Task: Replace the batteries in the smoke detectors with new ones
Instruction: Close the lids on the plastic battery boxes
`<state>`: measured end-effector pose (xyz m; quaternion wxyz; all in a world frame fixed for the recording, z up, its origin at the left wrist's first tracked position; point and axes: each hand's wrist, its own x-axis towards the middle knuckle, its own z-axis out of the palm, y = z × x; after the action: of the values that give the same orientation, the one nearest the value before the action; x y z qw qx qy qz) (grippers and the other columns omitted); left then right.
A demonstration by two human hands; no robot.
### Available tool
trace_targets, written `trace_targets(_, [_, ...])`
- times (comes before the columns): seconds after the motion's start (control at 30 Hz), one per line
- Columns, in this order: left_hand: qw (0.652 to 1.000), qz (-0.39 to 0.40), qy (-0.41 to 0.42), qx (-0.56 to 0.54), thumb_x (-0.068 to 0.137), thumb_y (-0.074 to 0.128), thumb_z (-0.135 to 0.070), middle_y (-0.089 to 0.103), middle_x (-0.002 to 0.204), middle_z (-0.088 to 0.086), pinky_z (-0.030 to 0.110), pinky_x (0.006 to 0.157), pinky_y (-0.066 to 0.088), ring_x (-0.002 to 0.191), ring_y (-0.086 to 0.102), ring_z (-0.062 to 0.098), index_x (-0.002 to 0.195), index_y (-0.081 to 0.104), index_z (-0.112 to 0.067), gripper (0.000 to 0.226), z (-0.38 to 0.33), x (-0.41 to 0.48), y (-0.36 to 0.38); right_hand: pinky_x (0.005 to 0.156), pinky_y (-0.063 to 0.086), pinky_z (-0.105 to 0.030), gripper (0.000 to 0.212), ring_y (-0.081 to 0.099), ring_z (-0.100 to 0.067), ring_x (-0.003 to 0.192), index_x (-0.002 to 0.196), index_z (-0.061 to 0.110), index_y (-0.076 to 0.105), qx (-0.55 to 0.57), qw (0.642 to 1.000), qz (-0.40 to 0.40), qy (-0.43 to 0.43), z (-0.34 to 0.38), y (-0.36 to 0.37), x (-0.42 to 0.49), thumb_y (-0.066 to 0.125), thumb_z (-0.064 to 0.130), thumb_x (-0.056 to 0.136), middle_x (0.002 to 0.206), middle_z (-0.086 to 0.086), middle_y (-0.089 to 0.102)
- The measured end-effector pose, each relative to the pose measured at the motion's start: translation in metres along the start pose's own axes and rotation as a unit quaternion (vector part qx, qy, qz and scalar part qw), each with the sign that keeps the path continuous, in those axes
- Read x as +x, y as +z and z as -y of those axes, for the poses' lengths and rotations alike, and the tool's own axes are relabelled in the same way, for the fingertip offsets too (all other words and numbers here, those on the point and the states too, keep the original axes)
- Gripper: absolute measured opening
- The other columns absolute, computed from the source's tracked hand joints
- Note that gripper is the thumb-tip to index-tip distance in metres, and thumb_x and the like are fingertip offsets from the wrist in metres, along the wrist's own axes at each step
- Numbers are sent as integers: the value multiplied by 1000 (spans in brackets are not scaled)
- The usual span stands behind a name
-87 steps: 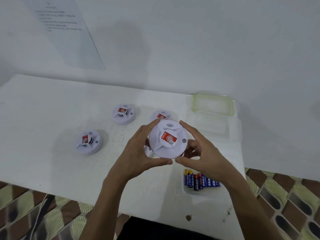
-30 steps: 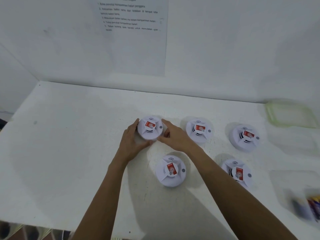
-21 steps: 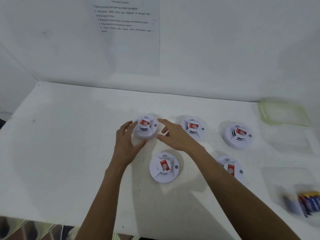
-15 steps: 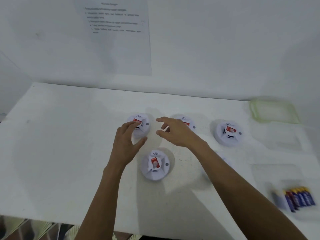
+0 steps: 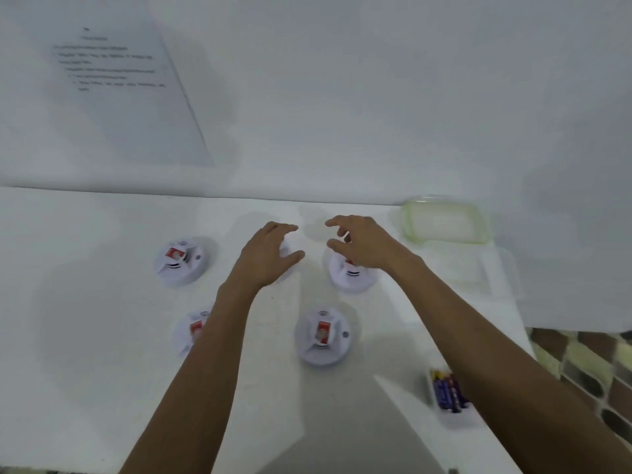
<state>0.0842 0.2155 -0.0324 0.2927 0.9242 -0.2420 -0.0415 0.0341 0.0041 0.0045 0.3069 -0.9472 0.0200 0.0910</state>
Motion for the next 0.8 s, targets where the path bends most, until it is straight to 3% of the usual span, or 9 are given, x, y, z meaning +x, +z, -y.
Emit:
trace_targets(0.1, [1000,23,2,13,85,67,-39,53,127,-3,25,84,43,105,56,13,131,53,-22,51,-41,28,26,92,45,-29,44,60,-18,105,136,21,53,-28,1000,-9,6,-43,-35,-7,59,32,94,125,-6,61])
trace_targets(0.27, [998,55,-7,22,86,65,-42,54,123,-8,27,85,43,104,56,9,128,53,-26,46,-103,69,68,100,40,-33,46,54,-25,120,137,17,52,-68,996,-36,38,-114,-90,-20,59,32,94,132,-10,56])
trace_targets(0.43, [996,78,-38,25,85,64,-43,53,126,-5,35,95,43,112,54,14,129,52,-26,48,-142,99,103,102,38,-36,47,47,-28,128,139,18,49,-116,987,-55,94,-178,-126,-24,56,34,95,136,-13,50])
trace_targets(0.6, [991,99,-84,33,84,64,-47,42,139,1,41,100,41,116,54,20,136,44,-26,59,-161,120,132,101,40,-43,48,39,-35,130,140,18,46,-150,969,-71,185,-228,-139,-26,53,34,95,138,-14,43])
trace_targets(0.8, [988,70,-134,19,87,63,-28,55,129,2,35,96,41,117,52,22,135,47,-21,51,-172,128,153,92,42,-35,43,51,-32,122,134,13,50,-99,972,-54,206,-260,-135,-29,56,21,92,133,-14,55])
